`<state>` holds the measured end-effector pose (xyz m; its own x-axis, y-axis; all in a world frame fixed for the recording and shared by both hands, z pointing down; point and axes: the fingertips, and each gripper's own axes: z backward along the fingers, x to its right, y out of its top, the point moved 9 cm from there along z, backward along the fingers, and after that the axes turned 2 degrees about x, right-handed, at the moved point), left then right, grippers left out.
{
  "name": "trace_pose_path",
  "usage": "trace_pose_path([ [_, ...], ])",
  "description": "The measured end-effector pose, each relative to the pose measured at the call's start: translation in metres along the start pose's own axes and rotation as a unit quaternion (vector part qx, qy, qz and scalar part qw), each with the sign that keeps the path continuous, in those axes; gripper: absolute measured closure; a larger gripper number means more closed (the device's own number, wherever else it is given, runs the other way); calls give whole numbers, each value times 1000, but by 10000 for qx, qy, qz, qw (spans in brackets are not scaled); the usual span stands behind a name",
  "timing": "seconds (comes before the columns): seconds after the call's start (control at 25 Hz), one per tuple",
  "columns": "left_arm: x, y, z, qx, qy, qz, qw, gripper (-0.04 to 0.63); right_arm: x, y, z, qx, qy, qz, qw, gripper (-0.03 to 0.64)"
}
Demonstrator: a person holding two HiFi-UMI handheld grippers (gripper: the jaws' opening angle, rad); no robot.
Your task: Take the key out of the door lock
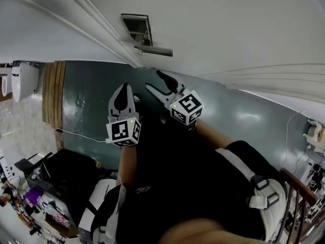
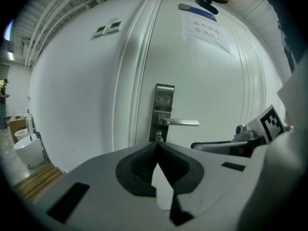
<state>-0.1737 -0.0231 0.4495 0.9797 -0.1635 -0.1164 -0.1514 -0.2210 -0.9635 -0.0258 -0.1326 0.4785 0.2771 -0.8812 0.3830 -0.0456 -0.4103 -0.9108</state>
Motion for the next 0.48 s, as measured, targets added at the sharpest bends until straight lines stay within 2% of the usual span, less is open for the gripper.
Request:
trace_pose_path([
  [0.2, -32, 10, -37, -221, -982, -197, 9947, 572, 0, -3, -18, 203, -940, -282, 9950, 370],
  [0.48, -78, 8, -74, -472, -2102, -345, 9759, 572, -15, -13, -48, 651, -2025, -724, 9744, 368],
])
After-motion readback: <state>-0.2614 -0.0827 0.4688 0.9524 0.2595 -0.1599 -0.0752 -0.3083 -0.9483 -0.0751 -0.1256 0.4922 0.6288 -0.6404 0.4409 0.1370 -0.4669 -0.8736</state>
